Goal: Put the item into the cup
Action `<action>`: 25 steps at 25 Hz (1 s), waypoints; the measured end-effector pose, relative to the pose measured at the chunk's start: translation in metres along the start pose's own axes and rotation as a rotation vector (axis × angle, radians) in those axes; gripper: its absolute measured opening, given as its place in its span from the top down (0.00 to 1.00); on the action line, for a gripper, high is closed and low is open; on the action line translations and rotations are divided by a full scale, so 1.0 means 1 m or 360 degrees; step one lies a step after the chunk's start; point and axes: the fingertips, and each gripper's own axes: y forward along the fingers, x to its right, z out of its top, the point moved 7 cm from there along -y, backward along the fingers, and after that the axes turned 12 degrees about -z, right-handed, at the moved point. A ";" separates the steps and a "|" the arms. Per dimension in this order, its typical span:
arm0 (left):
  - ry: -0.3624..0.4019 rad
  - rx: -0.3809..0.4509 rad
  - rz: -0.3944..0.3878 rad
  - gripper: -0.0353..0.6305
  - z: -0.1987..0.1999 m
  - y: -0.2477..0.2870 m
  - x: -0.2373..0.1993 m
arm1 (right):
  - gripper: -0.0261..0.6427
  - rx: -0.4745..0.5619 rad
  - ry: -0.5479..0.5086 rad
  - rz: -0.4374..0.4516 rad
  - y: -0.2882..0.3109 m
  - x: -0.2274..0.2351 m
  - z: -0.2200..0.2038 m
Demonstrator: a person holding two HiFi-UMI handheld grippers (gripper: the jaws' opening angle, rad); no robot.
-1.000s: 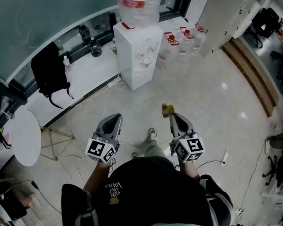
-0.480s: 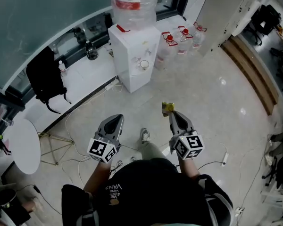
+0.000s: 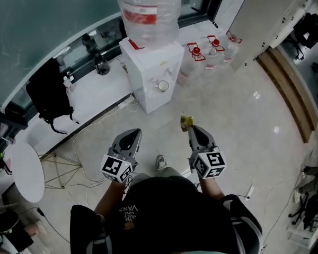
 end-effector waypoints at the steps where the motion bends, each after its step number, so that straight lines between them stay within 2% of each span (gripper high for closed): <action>1: -0.0007 0.0000 0.0004 0.92 0.001 0.008 -0.006 | 0.89 -0.0008 -0.0024 0.0003 0.010 0.004 0.004; 5: -0.0034 -0.0009 0.0001 0.92 0.004 0.035 -0.032 | 0.89 -0.0053 -0.0059 -0.0003 0.048 0.012 0.015; 9: -0.0062 -0.0046 -0.0058 0.92 0.005 0.054 -0.068 | 0.89 -0.0064 0.0010 -0.0049 0.085 0.012 0.016; 13: -0.0067 -0.0080 -0.0180 0.92 0.009 0.075 -0.111 | 0.89 -0.0072 0.0037 -0.0151 0.127 0.007 0.016; 20: -0.0027 -0.0150 -0.0462 0.92 0.022 0.101 -0.187 | 0.89 -0.0052 0.0088 -0.0375 0.192 -0.015 0.017; 25: -0.0027 -0.0193 -0.0600 0.92 0.017 0.113 -0.229 | 0.89 -0.0048 0.0092 -0.0497 0.234 -0.024 0.011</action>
